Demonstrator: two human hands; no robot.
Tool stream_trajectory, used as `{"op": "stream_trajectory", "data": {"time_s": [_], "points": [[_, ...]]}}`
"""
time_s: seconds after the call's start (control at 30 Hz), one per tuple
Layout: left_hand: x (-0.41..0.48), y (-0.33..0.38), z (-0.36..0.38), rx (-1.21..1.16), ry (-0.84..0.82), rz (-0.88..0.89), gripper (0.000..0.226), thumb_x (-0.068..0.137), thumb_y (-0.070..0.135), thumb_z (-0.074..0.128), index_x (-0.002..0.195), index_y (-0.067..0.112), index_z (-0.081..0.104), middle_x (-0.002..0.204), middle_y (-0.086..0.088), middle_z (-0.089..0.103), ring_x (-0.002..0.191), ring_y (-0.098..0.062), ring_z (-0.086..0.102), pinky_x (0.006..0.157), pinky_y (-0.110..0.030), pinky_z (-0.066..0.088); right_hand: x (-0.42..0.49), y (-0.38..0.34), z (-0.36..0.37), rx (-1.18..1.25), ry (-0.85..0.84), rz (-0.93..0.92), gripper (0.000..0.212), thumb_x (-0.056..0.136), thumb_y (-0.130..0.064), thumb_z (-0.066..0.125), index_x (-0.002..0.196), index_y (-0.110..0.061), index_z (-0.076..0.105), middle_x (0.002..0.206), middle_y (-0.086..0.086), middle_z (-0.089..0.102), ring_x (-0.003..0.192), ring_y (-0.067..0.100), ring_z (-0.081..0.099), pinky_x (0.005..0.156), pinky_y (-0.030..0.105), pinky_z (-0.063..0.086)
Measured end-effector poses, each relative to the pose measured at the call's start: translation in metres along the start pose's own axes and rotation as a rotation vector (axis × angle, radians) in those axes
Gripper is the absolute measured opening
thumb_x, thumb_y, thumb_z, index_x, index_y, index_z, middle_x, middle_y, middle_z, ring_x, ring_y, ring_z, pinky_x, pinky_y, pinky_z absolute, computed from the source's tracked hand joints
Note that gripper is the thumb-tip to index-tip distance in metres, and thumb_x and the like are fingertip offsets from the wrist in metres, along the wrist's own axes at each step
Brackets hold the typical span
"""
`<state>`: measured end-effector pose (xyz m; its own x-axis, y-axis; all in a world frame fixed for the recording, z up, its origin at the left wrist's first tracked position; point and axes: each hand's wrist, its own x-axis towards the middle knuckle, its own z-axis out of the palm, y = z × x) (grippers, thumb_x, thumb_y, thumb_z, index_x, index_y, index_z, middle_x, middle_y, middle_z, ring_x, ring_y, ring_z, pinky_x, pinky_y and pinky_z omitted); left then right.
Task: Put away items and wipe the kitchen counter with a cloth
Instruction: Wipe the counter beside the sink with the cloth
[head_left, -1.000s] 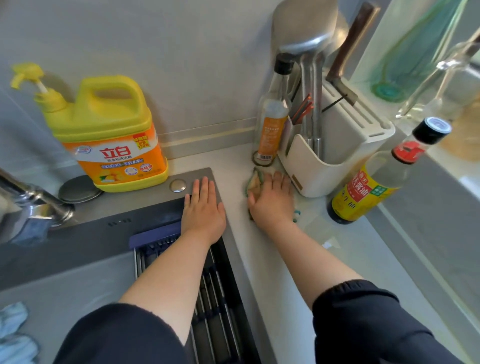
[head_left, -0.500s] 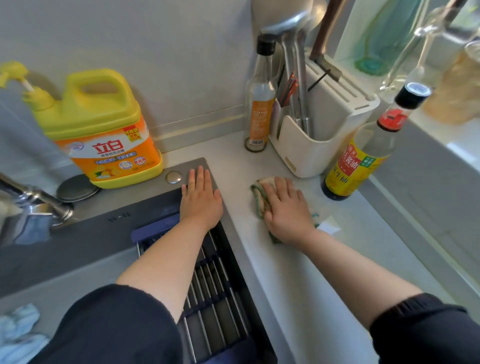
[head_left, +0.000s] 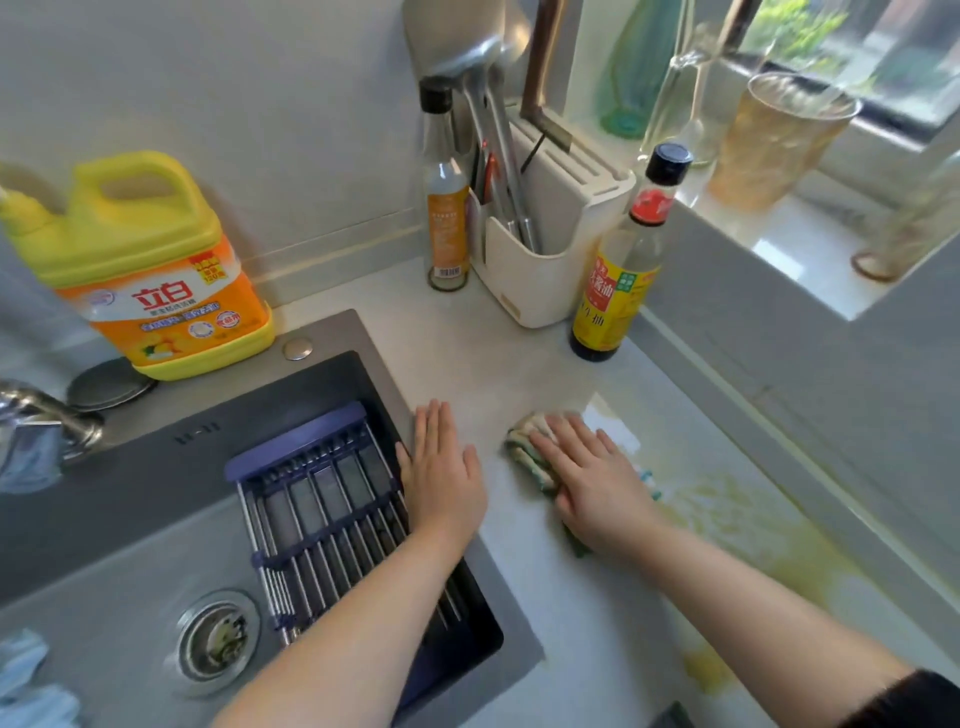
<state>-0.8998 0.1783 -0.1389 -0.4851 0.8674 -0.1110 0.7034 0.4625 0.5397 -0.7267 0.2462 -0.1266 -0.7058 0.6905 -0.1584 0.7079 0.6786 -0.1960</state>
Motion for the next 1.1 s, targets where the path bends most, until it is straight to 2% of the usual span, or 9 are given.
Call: {"op": "stream_trajectory", "data": {"time_s": [0.07,0.2,0.37,0.5,0.53,0.6,0.77,0.93,1.1], "points": [[-0.002,0.005,0.005,0.039,0.022,-0.049,0.057,0.101,0.025,0.026,0.152,0.013,0.004,0.16,0.0,-0.002,0.146,-0.013,-0.01,0.119,-0.04,-0.005,0.036,-0.006,-0.008,0.017,-0.013,0.065,0.067,0.085,-0.036,0.026,0.151,-0.023,0.019,0.159,0.006,0.013,0.146,0.03,0.009,0.117,0.044,0.012],[-0.005,0.009,0.008,0.28,0.003,-0.054,0.057,0.101,0.032,0.02,0.152,0.015,0.002,0.16,-0.001,-0.006,0.146,-0.019,-0.012,0.119,-0.048,0.0,0.092,-0.02,-0.016,0.013,0.04,0.156,0.064,0.095,-0.031,0.038,0.152,-0.023,0.01,0.16,0.005,0.006,0.147,0.026,0.001,0.117,0.041,0.006],[-0.018,0.015,0.013,0.323,-0.017,-0.028,0.057,0.101,0.036,0.02,0.152,0.018,0.003,0.16,0.0,-0.006,0.146,-0.022,-0.012,0.115,-0.053,0.013,0.035,-0.001,-0.004,0.031,0.144,0.246,0.069,0.086,-0.023,0.046,0.15,-0.02,0.021,0.157,0.007,0.017,0.145,0.029,0.01,0.115,0.042,0.016],[-0.016,0.013,0.016,0.34,-0.009,-0.035,0.058,0.101,0.035,0.019,0.153,0.017,0.003,0.16,0.0,-0.007,0.147,-0.023,-0.011,0.112,-0.049,0.028,0.002,0.024,0.001,-0.007,0.139,0.503,0.068,0.082,-0.033,0.026,0.148,-0.019,0.021,0.157,0.009,0.015,0.144,0.032,0.011,0.112,0.044,0.02],[-0.015,0.013,0.017,0.344,-0.01,-0.036,0.058,0.1,0.035,0.02,0.153,0.018,0.003,0.16,0.0,-0.007,0.147,-0.023,-0.011,0.112,-0.049,0.028,0.011,0.019,0.001,0.005,0.122,0.536,0.065,0.086,-0.033,0.03,0.149,-0.019,0.019,0.157,0.01,0.012,0.144,0.033,0.008,0.113,0.046,0.017],[-0.015,0.013,0.018,0.343,-0.011,-0.033,0.057,0.1,0.035,0.02,0.152,0.018,0.003,0.16,0.0,-0.007,0.147,-0.023,-0.011,0.112,-0.049,0.028,0.036,0.004,0.0,0.043,0.11,0.51,0.064,0.09,-0.03,0.04,0.149,-0.021,0.017,0.159,0.011,0.008,0.145,0.034,0.003,0.115,0.048,0.01],[-0.012,0.011,0.021,0.352,0.007,-0.031,0.057,0.1,0.035,0.02,0.152,0.019,0.004,0.16,0.001,-0.007,0.146,-0.021,-0.011,0.113,-0.047,0.026,0.059,-0.001,-0.002,0.034,0.163,0.336,0.058,0.093,-0.03,0.035,0.149,-0.025,0.02,0.159,0.005,0.013,0.145,0.029,0.006,0.115,0.046,0.011],[-0.014,0.011,0.02,0.377,0.008,-0.026,0.057,0.1,0.036,0.016,0.152,0.02,-0.002,0.16,0.002,-0.011,0.146,-0.02,-0.013,0.117,-0.051,0.012,0.028,0.042,-0.002,-0.001,0.22,0.567,0.06,0.093,-0.026,0.035,0.149,-0.015,0.019,0.157,0.012,0.014,0.144,0.031,0.011,0.114,0.042,0.014],[-0.017,0.014,0.016,0.412,0.009,-0.016,0.057,0.1,0.036,0.015,0.152,0.018,-0.001,0.16,0.0,-0.009,0.146,-0.022,-0.014,0.118,-0.053,0.002,-0.015,0.066,-0.002,-0.002,0.179,0.593,0.061,0.092,-0.024,0.033,0.15,-0.018,0.016,0.159,0.008,0.01,0.146,0.028,0.005,0.117,0.043,0.012]]}}
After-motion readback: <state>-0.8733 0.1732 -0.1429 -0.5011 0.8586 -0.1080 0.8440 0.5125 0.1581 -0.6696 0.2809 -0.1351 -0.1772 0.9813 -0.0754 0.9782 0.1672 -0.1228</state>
